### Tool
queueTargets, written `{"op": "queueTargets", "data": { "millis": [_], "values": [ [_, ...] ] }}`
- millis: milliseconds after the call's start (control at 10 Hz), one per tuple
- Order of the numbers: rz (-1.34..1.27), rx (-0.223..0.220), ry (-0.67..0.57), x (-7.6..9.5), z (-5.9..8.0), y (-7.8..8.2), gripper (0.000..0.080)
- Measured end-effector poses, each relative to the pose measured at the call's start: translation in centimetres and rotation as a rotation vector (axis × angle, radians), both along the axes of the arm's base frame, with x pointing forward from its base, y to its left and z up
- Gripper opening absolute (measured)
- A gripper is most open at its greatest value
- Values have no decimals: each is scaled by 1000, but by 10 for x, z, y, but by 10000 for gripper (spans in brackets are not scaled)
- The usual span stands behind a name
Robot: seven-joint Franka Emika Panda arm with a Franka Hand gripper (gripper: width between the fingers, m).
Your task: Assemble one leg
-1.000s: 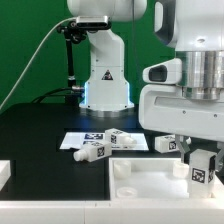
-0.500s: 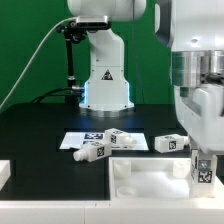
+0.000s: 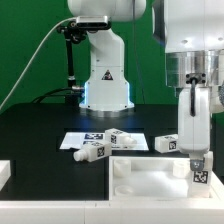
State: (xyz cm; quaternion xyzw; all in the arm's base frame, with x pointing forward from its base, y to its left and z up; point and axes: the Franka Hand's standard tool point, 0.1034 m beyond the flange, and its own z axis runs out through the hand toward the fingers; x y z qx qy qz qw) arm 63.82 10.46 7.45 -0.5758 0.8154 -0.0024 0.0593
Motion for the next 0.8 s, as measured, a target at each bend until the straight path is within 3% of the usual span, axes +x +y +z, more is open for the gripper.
{"op": "queueTargets", "data": {
  "millis": [100,200,300,400,500,800],
  "values": [
    [6,-1,-1,0,0,0,285],
    [12,-1,-2,0,0,0,467],
    [55,2,-9,2,9,2,588],
    [86,8,-30,6,24,5,588],
    [109,14,-51,9,40,6,637],
    [122,13,-54,9,40,6,647]
  ]
}}
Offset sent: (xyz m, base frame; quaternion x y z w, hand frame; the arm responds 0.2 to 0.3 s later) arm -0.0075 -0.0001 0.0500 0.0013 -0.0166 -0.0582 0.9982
